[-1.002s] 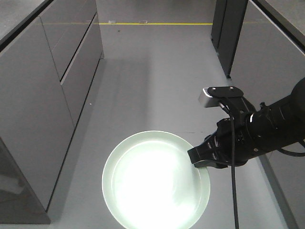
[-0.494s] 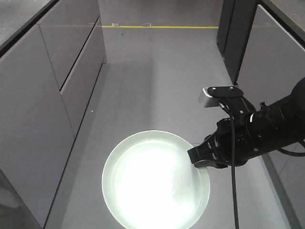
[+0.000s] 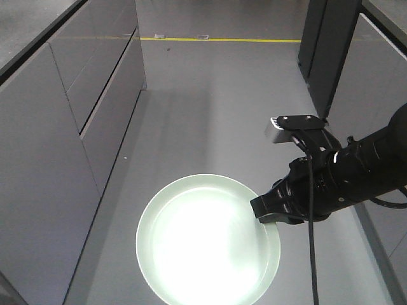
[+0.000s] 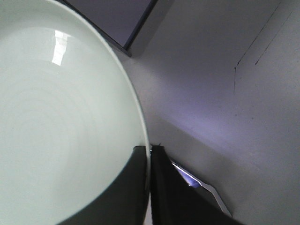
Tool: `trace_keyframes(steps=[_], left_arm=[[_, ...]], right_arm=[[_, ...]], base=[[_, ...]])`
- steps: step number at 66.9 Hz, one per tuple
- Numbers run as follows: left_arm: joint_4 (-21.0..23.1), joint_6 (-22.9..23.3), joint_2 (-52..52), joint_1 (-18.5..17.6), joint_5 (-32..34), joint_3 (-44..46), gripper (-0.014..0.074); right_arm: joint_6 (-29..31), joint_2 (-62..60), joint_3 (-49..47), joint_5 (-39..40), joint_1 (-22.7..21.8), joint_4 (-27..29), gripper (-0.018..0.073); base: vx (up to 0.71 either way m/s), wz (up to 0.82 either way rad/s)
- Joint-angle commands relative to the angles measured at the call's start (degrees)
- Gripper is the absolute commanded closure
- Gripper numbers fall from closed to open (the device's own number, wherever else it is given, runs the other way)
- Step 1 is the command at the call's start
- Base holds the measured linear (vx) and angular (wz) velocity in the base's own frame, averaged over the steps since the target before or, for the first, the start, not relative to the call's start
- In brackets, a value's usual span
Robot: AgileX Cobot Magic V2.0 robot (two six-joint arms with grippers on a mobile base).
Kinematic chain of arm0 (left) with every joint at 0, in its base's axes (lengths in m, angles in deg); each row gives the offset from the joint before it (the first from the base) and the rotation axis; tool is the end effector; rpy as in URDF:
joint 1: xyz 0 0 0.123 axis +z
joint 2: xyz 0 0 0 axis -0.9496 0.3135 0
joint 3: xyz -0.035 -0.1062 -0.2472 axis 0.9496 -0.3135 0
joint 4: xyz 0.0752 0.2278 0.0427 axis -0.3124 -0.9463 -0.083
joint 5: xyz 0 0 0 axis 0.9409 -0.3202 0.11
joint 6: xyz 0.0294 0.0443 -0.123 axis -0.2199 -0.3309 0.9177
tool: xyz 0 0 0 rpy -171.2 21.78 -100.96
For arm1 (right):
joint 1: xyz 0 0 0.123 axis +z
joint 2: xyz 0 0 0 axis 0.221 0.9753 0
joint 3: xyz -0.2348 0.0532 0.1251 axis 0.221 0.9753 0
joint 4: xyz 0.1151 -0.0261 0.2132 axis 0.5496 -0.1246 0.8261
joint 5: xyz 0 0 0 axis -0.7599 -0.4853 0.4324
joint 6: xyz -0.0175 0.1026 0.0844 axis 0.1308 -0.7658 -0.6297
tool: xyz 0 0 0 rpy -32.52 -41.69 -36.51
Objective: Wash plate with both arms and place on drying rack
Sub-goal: 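Hold the plate in the right gripper while driving down the aisle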
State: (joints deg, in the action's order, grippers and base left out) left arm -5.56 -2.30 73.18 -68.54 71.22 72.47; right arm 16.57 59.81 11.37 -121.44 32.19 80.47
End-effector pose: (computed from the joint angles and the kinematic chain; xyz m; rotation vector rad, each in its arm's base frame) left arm 0.1051 0.0058 0.2053 -0.0864 1.5148 -0.0024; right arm 0.2481 0.1441 0.2412 -0.5703 2.6238 0.6589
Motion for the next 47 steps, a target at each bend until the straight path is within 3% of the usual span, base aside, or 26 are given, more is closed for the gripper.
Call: trace_keyframes(steps=[1,47], left_arm=[[0.1,-0.1,-0.8,-0.2,4.3,1.6,0.0603],[0.1,-0.1,-0.8,-0.2,4.3,1.6,0.0603]], right_arm=[[0.2,-1.9,-1.5,1.4,-0.1,1.9,0.0561],[0.2,-1.9,-1.5,1.3,-0.1,1.9,0.0561]], base=[[0.21,0.03],[0.21,-0.03]])
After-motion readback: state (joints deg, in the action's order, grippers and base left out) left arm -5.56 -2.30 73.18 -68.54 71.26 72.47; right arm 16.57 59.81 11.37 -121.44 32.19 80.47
